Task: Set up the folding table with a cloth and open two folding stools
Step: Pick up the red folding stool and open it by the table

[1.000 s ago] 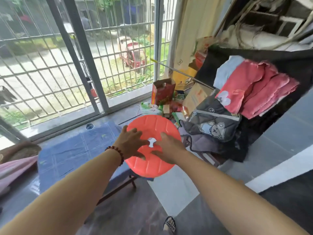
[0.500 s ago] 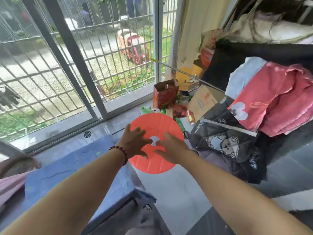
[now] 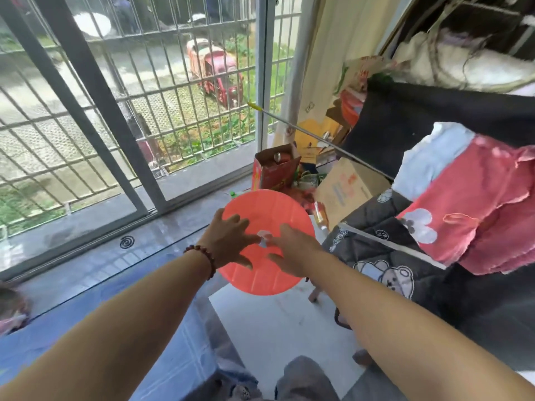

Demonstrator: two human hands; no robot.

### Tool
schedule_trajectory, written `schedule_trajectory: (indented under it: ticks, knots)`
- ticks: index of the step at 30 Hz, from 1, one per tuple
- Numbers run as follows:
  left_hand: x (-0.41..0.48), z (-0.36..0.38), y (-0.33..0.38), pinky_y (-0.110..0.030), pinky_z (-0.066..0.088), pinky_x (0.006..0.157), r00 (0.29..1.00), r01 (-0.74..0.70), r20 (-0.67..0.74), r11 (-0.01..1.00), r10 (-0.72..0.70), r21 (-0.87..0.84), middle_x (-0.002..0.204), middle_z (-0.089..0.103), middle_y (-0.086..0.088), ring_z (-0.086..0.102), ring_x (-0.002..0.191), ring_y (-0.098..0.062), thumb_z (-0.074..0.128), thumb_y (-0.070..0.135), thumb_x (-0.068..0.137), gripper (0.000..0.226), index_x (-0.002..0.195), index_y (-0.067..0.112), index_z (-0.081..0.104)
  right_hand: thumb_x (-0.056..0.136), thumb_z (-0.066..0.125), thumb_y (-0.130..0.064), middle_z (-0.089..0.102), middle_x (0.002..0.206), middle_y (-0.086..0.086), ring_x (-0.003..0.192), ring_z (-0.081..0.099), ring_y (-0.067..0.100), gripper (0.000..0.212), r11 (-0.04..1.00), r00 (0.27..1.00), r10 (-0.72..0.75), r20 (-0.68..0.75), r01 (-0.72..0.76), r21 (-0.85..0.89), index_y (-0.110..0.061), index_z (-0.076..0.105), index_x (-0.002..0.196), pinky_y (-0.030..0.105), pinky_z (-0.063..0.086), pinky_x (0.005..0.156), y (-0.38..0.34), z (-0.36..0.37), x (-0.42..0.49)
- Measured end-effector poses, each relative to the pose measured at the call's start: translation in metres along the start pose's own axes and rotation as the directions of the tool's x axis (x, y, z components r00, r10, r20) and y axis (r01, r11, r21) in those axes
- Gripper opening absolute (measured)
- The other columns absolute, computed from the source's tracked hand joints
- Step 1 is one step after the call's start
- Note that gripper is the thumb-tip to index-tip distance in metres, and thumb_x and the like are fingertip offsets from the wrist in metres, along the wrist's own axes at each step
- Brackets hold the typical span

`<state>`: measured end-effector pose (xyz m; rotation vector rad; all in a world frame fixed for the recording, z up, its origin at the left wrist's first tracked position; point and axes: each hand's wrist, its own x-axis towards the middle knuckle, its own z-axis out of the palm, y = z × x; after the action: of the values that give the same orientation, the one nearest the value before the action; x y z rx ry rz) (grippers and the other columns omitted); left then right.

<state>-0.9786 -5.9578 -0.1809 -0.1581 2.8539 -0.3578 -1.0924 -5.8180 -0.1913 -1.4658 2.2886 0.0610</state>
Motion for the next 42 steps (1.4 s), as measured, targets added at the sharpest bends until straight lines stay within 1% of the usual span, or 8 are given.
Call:
schedule_trajectory:
  ticks: [5, 10, 18, 22, 27, 33, 36, 42]
  knots:
    - [0.031, 0.019, -0.011, -0.049, 0.022, 0.106, 0.996, 0.048, 0.079, 0.998, -0.045, -0.042, 0.125, 0.047, -0.003, 0.042, 0.119, -0.024, 0.051, 0.068, 0.078, 0.062, 0.133, 0.043, 0.038, 0.097, 0.040, -0.043, 0.033, 0.135, 0.011, 0.123, 0.042, 0.031, 0.043, 0.997, 0.995, -0.069, 0.077, 0.070, -0.014, -0.029, 0.044, 0.137, 0.039, 0.038, 0.097, 0.019, -0.001, 0.041]
    - [0.065, 0.026, -0.021, -0.047, 0.025, 0.104, 0.981, 0.150, 0.142, 0.981, -0.132, -0.121, 0.125, 0.048, -0.003, 0.042, 0.119, -0.023, 0.054, 0.068, 0.075, 0.063, 0.131, 0.042, 0.041, 0.097, 0.039, -0.043, 0.030, 0.142, 0.010, 0.128, 0.038, 0.031, 0.043, 0.983, 0.976, -0.162, 0.146, 0.172, -0.059, -0.030, 0.043, 0.138, 0.043, 0.037, 0.102, 0.044, -0.013, 0.087]
    - [0.119, 0.053, -0.037, -0.050, 0.023, 0.104, 0.935, 0.270, 0.271, 0.954, -0.228, -0.128, 0.134, 0.039, -0.003, 0.036, 0.125, -0.027, 0.060, 0.060, 0.076, 0.063, 0.133, 0.044, 0.038, 0.094, 0.049, -0.041, 0.034, 0.138, 0.010, 0.126, 0.041, 0.032, 0.048, 0.956, 0.937, -0.259, 0.233, 0.283, -0.076, -0.027, 0.041, 0.138, 0.041, 0.039, 0.098, 0.075, -0.004, 0.155]
    - [0.140, 0.079, -0.049, -0.054, 0.022, 0.105, 0.910, 0.297, 0.340, 0.945, -0.238, -0.134, 0.132, 0.040, -0.006, 0.037, 0.125, -0.028, 0.062, 0.058, 0.076, 0.065, 0.135, 0.044, 0.037, 0.093, 0.051, -0.040, 0.034, 0.139, 0.013, 0.123, 0.044, 0.034, 0.049, 0.955, 0.919, -0.269, 0.287, 0.292, -0.041, -0.024, 0.041, 0.139, 0.040, 0.039, 0.098, 0.078, 0.019, 0.192]
    - [0.152, 0.131, -0.055, -0.050, 0.026, 0.102, 0.891, 0.329, 0.384, 0.927, -0.242, -0.181, 0.133, 0.039, -0.006, 0.037, 0.124, -0.028, 0.061, 0.059, 0.076, 0.066, 0.136, 0.043, 0.036, 0.097, 0.045, -0.036, 0.037, 0.133, 0.013, 0.115, 0.049, 0.034, 0.042, 0.947, 0.902, -0.297, 0.314, 0.320, -0.023, -0.025, 0.044, 0.137, 0.038, 0.041, 0.091, 0.078, 0.057, 0.237]
    - [0.167, 0.202, -0.054, -0.052, 0.022, 0.104, 0.873, 0.360, 0.431, 0.898, -0.230, -0.251, 0.134, 0.038, -0.006, 0.037, 0.124, -0.028, 0.061, 0.058, 0.076, 0.066, 0.135, 0.044, 0.036, 0.096, 0.047, -0.032, 0.041, 0.128, 0.012, 0.115, 0.048, 0.034, 0.035, 0.938, 0.875, -0.309, 0.372, 0.346, -0.036, -0.021, 0.051, 0.130, 0.040, 0.042, 0.091, 0.080, 0.113, 0.280]
    - [0.176, 0.235, -0.051, -0.052, 0.021, 0.105, 0.864, 0.377, 0.445, 0.889, -0.235, -0.262, 0.134, 0.037, -0.006, 0.038, 0.123, -0.027, 0.061, 0.057, 0.077, 0.065, 0.135, 0.044, 0.036, 0.096, 0.046, -0.029, 0.040, 0.128, 0.012, 0.117, 0.045, 0.033, 0.035, 0.942, 0.868, -0.300, 0.396, 0.336, -0.023, -0.020, 0.051, 0.129, 0.040, 0.041, 0.091, 0.081, 0.141, 0.301]
    - [0.193, 0.314, -0.041, -0.051, 0.024, 0.103, 0.866, 0.382, 0.448, 0.871, -0.222, -0.308, 0.129, 0.042, -0.005, 0.041, 0.119, -0.027, 0.062, 0.057, 0.076, 0.063, 0.132, 0.043, 0.039, 0.097, 0.045, -0.028, 0.042, 0.126, 0.012, 0.112, 0.050, 0.034, 0.036, 0.950, 0.862, -0.276, 0.425, 0.313, -0.016, -0.021, 0.051, 0.132, 0.039, 0.041, 0.089, 0.086, 0.204, 0.336]
